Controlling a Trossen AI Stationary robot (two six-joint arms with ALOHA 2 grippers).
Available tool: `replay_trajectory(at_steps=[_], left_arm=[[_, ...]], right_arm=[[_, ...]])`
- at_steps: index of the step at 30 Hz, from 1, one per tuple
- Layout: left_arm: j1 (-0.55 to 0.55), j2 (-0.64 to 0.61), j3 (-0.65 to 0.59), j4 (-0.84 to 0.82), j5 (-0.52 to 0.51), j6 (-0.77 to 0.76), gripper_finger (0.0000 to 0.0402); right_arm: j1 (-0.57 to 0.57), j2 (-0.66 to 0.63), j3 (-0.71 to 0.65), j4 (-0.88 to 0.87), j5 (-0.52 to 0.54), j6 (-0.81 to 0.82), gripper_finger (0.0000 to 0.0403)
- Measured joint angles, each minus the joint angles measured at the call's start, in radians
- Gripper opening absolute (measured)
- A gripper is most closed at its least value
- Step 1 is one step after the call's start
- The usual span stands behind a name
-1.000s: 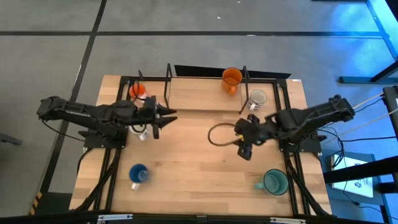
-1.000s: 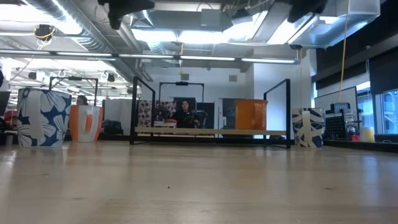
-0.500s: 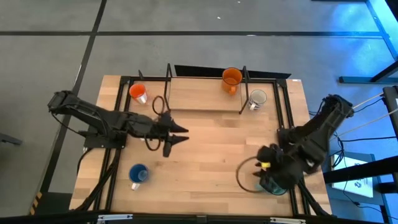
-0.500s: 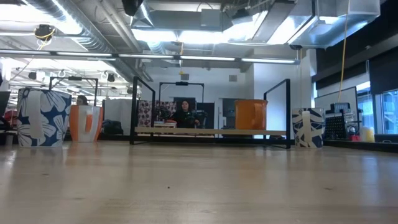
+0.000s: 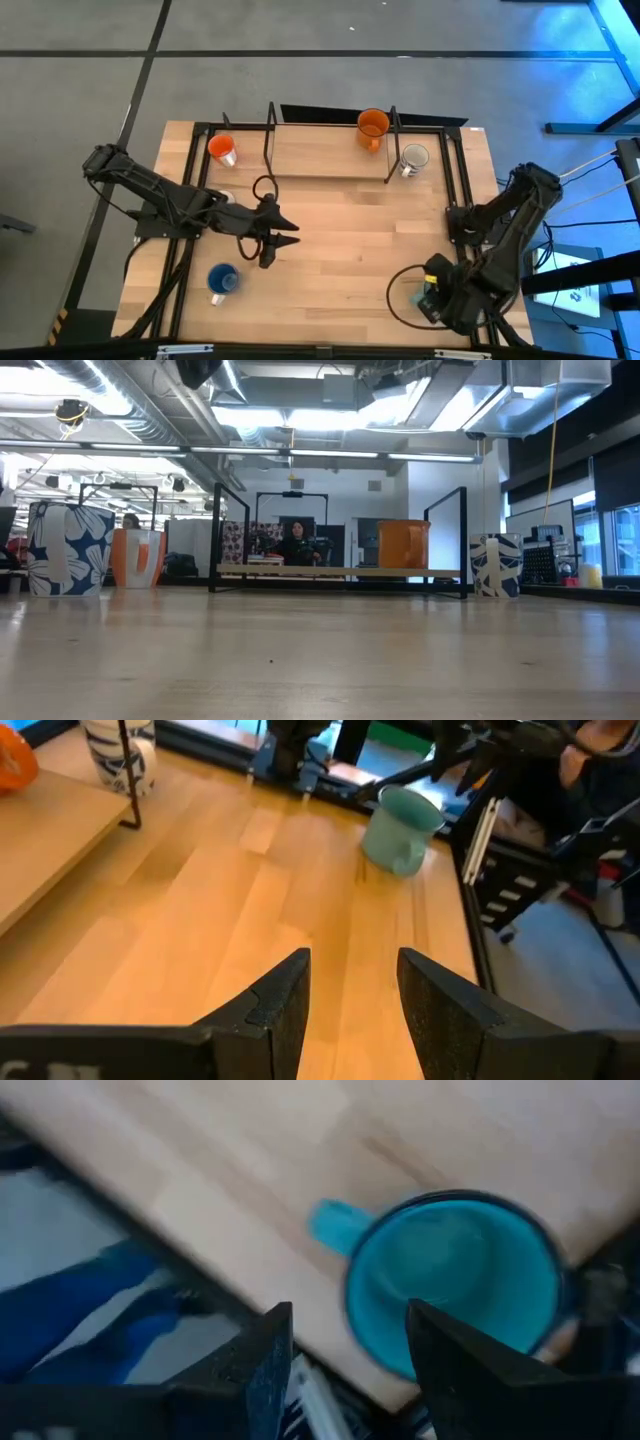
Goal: Place coffee mugs
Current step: Put the green mug on the shelf
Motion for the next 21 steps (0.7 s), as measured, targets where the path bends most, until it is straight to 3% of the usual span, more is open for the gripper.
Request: replay_trajectory(at_steps=[7,21], left_arm=[[0.000,-0.001,0.000,-0.070,0.009,-0.002,0.0147],[0.027,-0.088,0.001,-0.294,-0.020,0.033,0.0147]], right_arm=[[-0.074,0.088,0.000,-0.048,-0.014,0.207,0.0182],[-0.105,0.233,0.000,-0.065,-0.120,0.392,0.0182]])
